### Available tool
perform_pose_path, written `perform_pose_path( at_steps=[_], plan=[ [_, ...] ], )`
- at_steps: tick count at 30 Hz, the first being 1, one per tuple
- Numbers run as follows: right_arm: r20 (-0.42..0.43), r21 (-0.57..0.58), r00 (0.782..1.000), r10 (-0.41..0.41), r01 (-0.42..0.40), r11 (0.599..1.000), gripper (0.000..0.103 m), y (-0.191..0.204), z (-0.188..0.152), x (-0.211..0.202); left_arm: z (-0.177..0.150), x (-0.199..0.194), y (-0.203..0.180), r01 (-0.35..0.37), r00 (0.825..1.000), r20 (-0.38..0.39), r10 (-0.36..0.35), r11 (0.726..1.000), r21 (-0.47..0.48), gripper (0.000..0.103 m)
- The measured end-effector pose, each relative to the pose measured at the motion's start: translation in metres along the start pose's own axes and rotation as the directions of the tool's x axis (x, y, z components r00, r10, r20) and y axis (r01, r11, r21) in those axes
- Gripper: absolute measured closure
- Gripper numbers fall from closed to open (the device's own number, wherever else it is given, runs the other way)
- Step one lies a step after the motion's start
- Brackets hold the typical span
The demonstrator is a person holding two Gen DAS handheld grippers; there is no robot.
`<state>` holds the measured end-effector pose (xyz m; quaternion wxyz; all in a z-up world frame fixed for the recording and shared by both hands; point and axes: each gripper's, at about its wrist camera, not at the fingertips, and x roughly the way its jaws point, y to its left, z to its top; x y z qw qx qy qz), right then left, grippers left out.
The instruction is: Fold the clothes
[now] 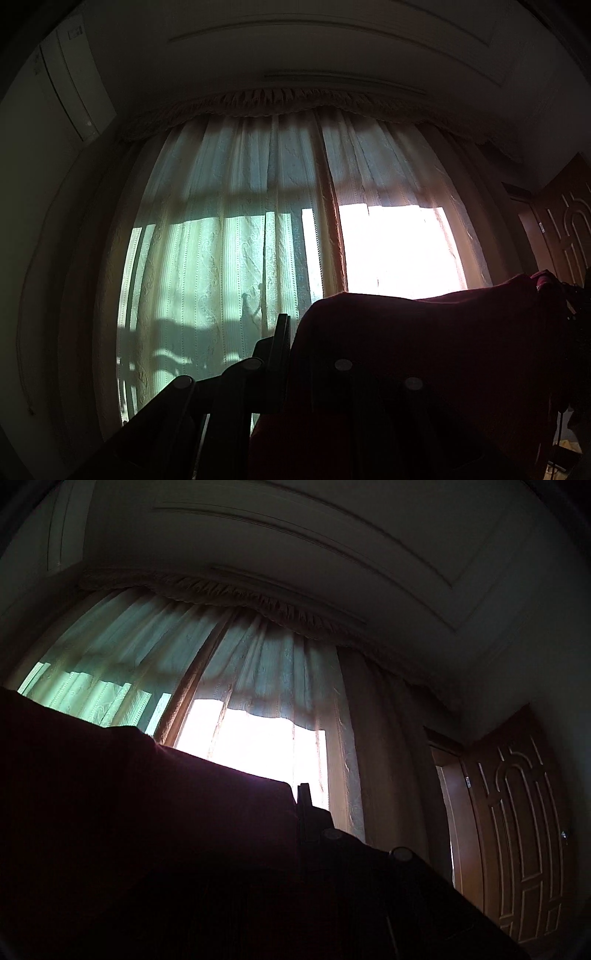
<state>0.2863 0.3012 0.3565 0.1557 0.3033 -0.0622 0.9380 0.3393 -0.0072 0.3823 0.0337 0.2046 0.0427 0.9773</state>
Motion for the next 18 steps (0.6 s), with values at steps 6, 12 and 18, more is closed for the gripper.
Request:
perform_pose_path(
  at_steps=[6, 12, 18],
  plan=[
    [0.094, -0.035, 0.992, -0.089, 0.093, 0.995, 0.097, -0.029, 0.022, -0.026, 0.02, -0.025, -0.004, 0.034, 0.998, 0.049, -0.033, 0.999, -0.01, 0.094],
    [0.164, -0.138, 0.981, -0.103, 0.126, 0.982, 0.097, -0.026, 0.026, -0.066, 0.024, -0.046, 0.002, 0.002, 0.999, 0.05, -0.003, 1.0, 0.003, 0.094],
    [0.096, -0.229, 0.995, -0.022, 0.043, 0.973, 0.097, 0.002, 0.001, -0.079, 0.016, -0.048, 0.018, -0.08, 0.996, 0.031, 0.079, 0.997, 0.023, 0.094]
  ],
)
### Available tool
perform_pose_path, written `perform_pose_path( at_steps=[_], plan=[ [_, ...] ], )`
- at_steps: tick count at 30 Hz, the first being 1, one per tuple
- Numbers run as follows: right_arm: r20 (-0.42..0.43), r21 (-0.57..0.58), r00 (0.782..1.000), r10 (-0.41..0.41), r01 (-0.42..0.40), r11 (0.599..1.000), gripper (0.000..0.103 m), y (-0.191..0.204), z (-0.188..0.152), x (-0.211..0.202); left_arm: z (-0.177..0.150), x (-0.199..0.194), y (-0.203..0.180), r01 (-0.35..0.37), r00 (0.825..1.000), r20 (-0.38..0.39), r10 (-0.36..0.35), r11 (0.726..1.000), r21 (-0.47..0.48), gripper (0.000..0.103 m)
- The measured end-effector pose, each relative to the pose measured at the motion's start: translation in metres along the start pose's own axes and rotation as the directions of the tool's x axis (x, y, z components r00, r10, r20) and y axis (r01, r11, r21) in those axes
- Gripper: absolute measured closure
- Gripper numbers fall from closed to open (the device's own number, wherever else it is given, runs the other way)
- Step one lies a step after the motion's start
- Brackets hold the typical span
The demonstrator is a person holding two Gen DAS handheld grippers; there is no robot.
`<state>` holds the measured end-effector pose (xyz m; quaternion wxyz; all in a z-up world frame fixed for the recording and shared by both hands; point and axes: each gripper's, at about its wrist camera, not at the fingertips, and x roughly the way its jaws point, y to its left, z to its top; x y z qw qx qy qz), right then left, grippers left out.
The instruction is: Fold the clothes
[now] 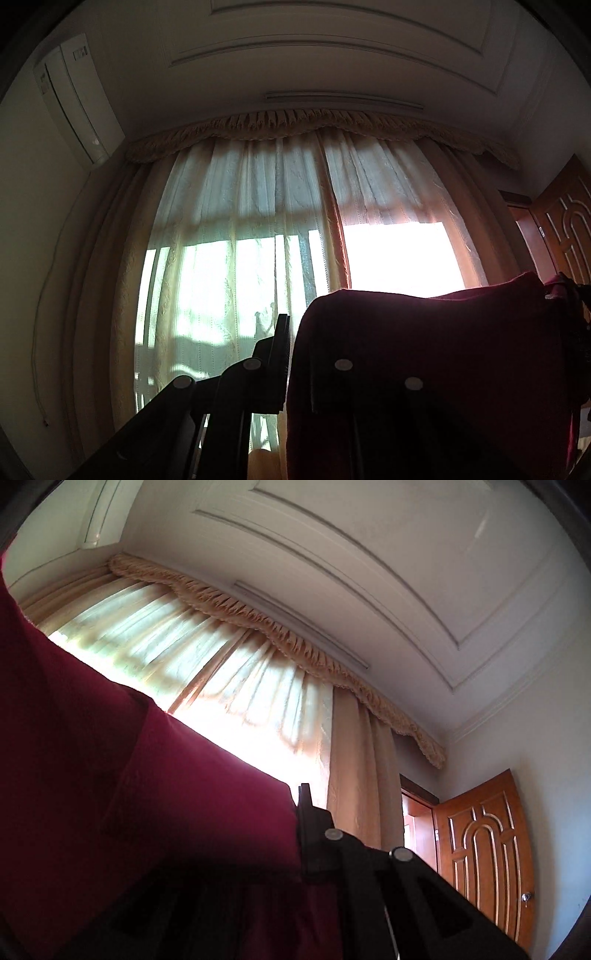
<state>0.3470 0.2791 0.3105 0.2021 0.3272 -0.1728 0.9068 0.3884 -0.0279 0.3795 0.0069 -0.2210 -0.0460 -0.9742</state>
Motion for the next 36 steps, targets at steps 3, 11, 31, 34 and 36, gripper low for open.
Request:
perform_pose_path(
  at_steps=[3, 11, 31, 34, 36],
  plan=[
    [-0.017, -0.032, 0.999, 0.037, -0.038, 0.999, 0.097, 0.021, -0.009, -0.009, -0.011, 0.011, 0.01, -0.044, 0.999, -0.027, 0.044, 0.999, 0.009, 0.094],
    [-0.069, 0.011, 0.987, 0.144, -0.144, 0.99, 0.097, 0.048, -0.023, -0.021, -0.034, 0.025, 0.032, -0.087, 0.994, -0.074, 0.085, 0.996, -0.02, 0.094],
    [-0.292, 0.031, 0.907, 0.305, -0.309, 0.95, 0.096, 0.12, -0.068, 0.033, -0.118, 0.103, 0.05, -0.104, 0.942, -0.324, 0.085, 0.994, -0.042, 0.094],
    [-0.435, 0.05, 0.823, 0.366, -0.383, 0.922, 0.096, 0.164, -0.115, 0.064, -0.17, 0.155, 0.05, -0.131, 0.885, -0.454, 0.103, 0.991, -0.029, 0.094],
    [-0.516, 0.065, 0.76, 0.395, -0.425, 0.903, 0.096, 0.196, -0.144, 0.084, -0.212, 0.189, 0.046, -0.155, 0.834, -0.536, 0.132, 0.988, 0.001, 0.094]
  ],
)
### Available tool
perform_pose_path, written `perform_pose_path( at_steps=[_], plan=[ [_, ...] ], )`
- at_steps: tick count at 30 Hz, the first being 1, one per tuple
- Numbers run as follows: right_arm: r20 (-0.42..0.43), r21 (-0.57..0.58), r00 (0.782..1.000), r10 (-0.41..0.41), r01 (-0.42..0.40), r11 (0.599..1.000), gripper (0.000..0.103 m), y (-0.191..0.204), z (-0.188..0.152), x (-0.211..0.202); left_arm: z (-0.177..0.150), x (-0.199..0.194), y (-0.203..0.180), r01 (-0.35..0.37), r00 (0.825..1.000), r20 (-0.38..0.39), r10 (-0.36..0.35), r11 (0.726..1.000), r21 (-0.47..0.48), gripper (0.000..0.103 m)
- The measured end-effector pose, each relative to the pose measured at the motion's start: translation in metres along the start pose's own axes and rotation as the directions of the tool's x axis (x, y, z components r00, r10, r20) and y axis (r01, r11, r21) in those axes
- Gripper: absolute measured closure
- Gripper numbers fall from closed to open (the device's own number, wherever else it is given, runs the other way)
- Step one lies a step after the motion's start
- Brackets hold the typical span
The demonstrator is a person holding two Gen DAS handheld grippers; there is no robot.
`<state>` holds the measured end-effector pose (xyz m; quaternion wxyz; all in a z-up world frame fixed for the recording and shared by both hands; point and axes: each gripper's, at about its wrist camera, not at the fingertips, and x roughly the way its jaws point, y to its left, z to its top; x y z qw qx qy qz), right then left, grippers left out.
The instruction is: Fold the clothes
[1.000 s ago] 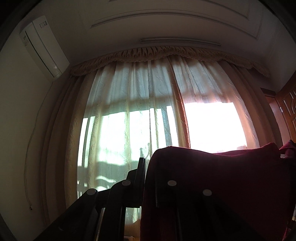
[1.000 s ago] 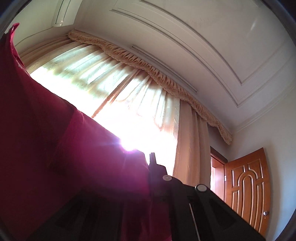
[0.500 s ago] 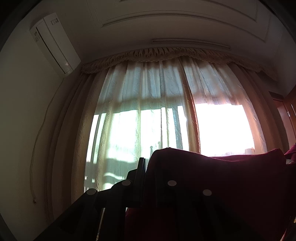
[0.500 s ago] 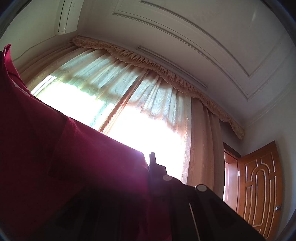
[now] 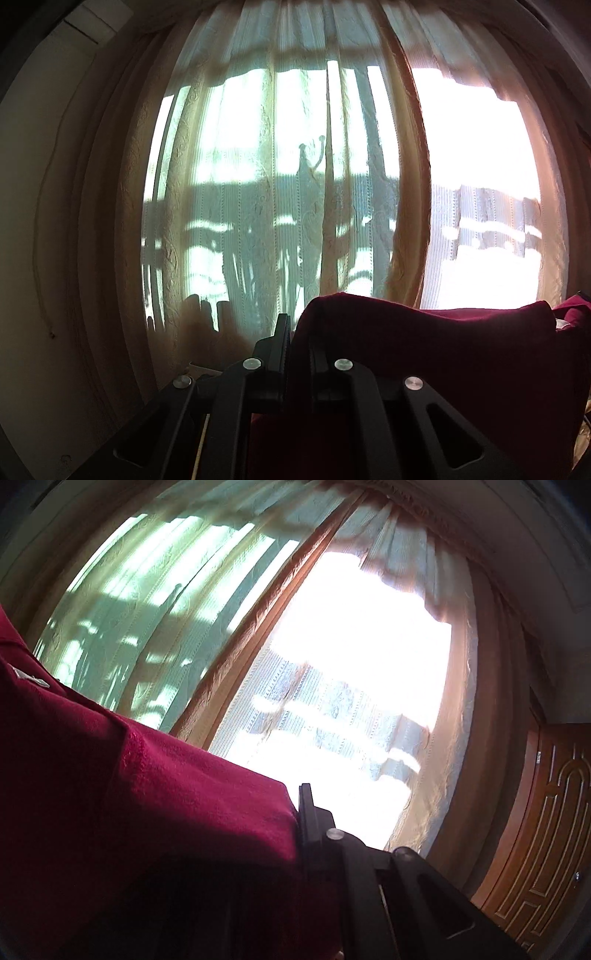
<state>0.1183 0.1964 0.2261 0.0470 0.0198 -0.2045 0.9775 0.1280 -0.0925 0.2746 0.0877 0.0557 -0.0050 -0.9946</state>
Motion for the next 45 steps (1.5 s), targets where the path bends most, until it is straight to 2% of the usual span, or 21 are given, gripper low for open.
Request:
perform_pose_path(
  at_steps=[2, 3, 5, 6, 7, 8, 10, 11, 12, 14, 15, 18, 20, 23, 25, 27, 31, 33, 38, 42, 45],
  plan=[
    [-0.093, -0.03, 0.995, 0.025, -0.028, 0.999, 0.095, 0.021, -0.013, 0.044, -0.021, 0.053, -0.01, -0.039, 0.994, -0.099, 0.041, 0.999, 0.021, 0.094],
    [-0.141, -0.051, 0.989, 0.032, -0.04, 0.998, 0.09, 0.032, -0.023, 0.065, -0.034, 0.082, -0.015, -0.055, 0.986, -0.155, 0.06, 0.998, 0.037, 0.094],
    [-0.278, -0.093, 0.96, 0.042, -0.07, 0.993, 0.063, 0.052, -0.032, 0.124, -0.063, 0.14, -0.026, -0.077, 0.955, -0.28, 0.096, 0.994, 0.079, 0.094],
    [-0.363, -0.081, 0.93, 0.065, -0.101, 0.992, 0.042, 0.059, -0.046, 0.153, -0.082, 0.171, -0.033, -0.073, 0.927, -0.359, 0.109, 0.991, 0.112, 0.093],
    [-0.442, -0.058, 0.893, 0.09, -0.128, 0.99, 0.031, 0.066, -0.072, 0.174, -0.104, 0.199, -0.04, -0.058, 0.889, -0.443, 0.114, 0.989, 0.139, 0.093],
    [-0.517, -0.043, 0.849, 0.107, -0.151, 0.988, 0.03, 0.074, -0.094, 0.196, -0.13, 0.226, -0.044, -0.033, 0.839, -0.532, 0.112, 0.987, 0.155, 0.093],
    [-0.632, -0.054, 0.767, 0.114, -0.191, 0.98, 0.03, 0.092, -0.132, 0.23, -0.183, 0.265, -0.047, -0.017, 0.726, -0.675, 0.129, 0.985, 0.17, 0.093],
    [-0.659, -0.059, 0.743, 0.115, -0.204, 0.977, 0.03, 0.099, -0.148, 0.238, -0.205, 0.277, -0.046, -0.026, 0.686, -0.713, 0.148, 0.984, 0.178, 0.093],
    [-0.671, -0.063, 0.734, 0.109, -0.203, 0.977, 0.03, 0.103, -0.161, 0.242, -0.213, 0.278, -0.043, -0.037, 0.683, -0.715, 0.148, 0.985, 0.168, 0.093],
    [-0.673, -0.06, 0.733, 0.096, -0.183, 0.981, 0.03, 0.1, -0.178, 0.246, -0.218, 0.276, -0.037, -0.047, 0.711, -0.693, 0.12, 0.991, 0.123, 0.091],
    [-0.674, -0.058, 0.734, 0.09, -0.173, 0.983, 0.028, 0.099, -0.187, 0.248, -0.218, 0.277, -0.033, -0.05, 0.712, -0.695, 0.099, 0.995, 0.091, 0.09],
    [-0.701, 0.101, 0.688, 0.187, -0.164, 0.981, 0.024, 0.08, -0.191, 0.272, -0.216, 0.29, -0.018, -0.054, 0.69, -0.723, 0.036, 0.999, -0.002, 0.088],
    [-0.693, 0.205, 0.672, 0.262, -0.165, 0.965, 0.023, 0.068, -0.184, 0.284, -0.214, 0.299, -0.009, -0.067, 0.678, -0.735, 0.002, 0.996, -0.059, 0.084],
    [-0.683, 0.31, 0.642, 0.348, -0.177, 0.934, 0.02, 0.058, -0.177, 0.301, -0.206, 0.316, 0.002, -0.1, 0.659, -0.752, -0.022, 0.988, -0.116, 0.071],
    [-0.682, 0.362, 0.621, 0.385, -0.17, 0.917, 0.019, 0.053, -0.175, 0.309, -0.204, 0.321, 0.0, -0.104, 0.659, -0.752, 0.006, 0.991, -0.084, 0.06],
    [-0.683, 0.391, 0.608, 0.404, -0.163, 0.906, 0.018, 0.05, -0.174, 0.314, -0.202, 0.326, -0.004, -0.104, 0.66, -0.75, 0.038, 0.994, -0.041, 0.06],
    [-0.713, 0.362, 0.59, 0.379, -0.154, 0.919, 0.018, 0.055, -0.176, 0.314, -0.203, 0.329, -0.019, -0.076, 0.668, -0.736, 0.107, 0.994, 0.075, 0.06],
    [-0.718, 0.357, 0.588, 0.373, -0.149, 0.922, 0.018, 0.055, -0.176, 0.311, -0.203, 0.328, -0.019, -0.073, 0.668, -0.737, 0.104, 0.995, 0.074, 0.06],
    [-0.703, 0.427, 0.575, 0.418, -0.128, 0.895, 0.018, 0.043, -0.167, 0.309, -0.202, 0.323, -0.012, -0.07, 0.664, -0.745, 0.07, 0.997, 0.031, 0.06],
    [-0.7, 0.431, 0.575, 0.422, -0.13, 0.893, 0.017, 0.039, -0.165, 0.302, -0.202, 0.315, -0.014, -0.066, 0.669, -0.738, 0.083, 0.996, 0.052, 0.06],
    [-0.704, 0.445, 0.557, 0.441, -0.137, 0.885, 0.017, 0.036, -0.169, 0.296, -0.2, 0.305, -0.013, -0.057, 0.675, -0.734, 0.079, 0.997, 0.055, 0.06]
  ],
)
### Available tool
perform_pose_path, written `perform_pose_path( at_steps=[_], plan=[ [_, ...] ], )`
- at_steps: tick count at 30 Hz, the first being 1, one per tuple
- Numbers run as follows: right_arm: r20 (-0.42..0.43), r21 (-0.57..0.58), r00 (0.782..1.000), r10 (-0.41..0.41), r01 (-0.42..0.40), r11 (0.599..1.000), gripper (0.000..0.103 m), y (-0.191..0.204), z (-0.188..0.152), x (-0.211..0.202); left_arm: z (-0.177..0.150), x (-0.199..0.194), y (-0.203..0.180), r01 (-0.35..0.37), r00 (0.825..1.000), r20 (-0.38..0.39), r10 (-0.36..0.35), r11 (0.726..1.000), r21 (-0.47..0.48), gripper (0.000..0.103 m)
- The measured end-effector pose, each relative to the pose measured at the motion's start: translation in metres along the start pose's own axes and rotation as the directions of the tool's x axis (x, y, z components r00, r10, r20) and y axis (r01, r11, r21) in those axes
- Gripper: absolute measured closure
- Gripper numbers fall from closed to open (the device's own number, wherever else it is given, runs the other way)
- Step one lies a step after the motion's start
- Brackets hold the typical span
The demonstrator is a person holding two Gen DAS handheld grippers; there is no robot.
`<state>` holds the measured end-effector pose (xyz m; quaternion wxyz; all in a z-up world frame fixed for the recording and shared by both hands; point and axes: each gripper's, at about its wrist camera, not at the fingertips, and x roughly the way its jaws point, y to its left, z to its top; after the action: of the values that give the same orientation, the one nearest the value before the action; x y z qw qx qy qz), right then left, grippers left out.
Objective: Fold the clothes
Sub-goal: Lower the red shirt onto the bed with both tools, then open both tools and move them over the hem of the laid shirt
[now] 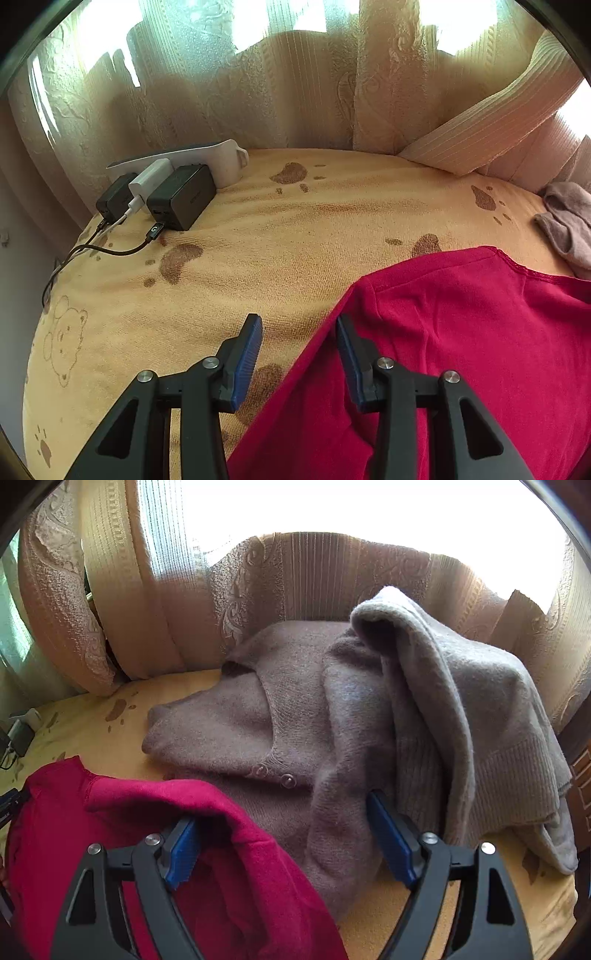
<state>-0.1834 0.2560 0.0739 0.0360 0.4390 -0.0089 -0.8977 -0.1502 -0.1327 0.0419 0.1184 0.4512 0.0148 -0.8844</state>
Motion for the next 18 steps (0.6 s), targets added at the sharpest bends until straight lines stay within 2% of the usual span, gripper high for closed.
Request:
perform_pose_path(
  at_steps=[4, 8, 11, 18],
  plan=[
    [0.033, -0.025, 0.999, -0.008, 0.009, 1.0, 0.017, -0.004, -0.013, -0.016, -0.013, -0.018, 0.005, 0.04, 0.999, 0.021, -0.04, 0.999, 0.0, 0.06],
    [0.126, -0.1, 0.989, -0.074, 0.086, 0.991, 0.017, -0.01, -0.032, -0.044, -0.027, -0.041, 0.001, 0.074, 0.996, 0.046, -0.074, 0.997, -0.009, 0.06],
    [0.161, -0.129, 0.984, -0.077, 0.098, 0.987, 0.017, -0.023, -0.053, -0.066, -0.04, -0.061, -0.008, 0.087, 0.994, 0.064, -0.088, 0.996, 0.013, 0.06],
    [0.157, -0.112, 0.984, -0.089, 0.108, 0.988, 0.017, -0.067, -0.122, -0.104, -0.083, -0.109, -0.038, 0.196, 0.974, 0.091, -0.205, 0.976, 0.097, 0.06]
  ],
)
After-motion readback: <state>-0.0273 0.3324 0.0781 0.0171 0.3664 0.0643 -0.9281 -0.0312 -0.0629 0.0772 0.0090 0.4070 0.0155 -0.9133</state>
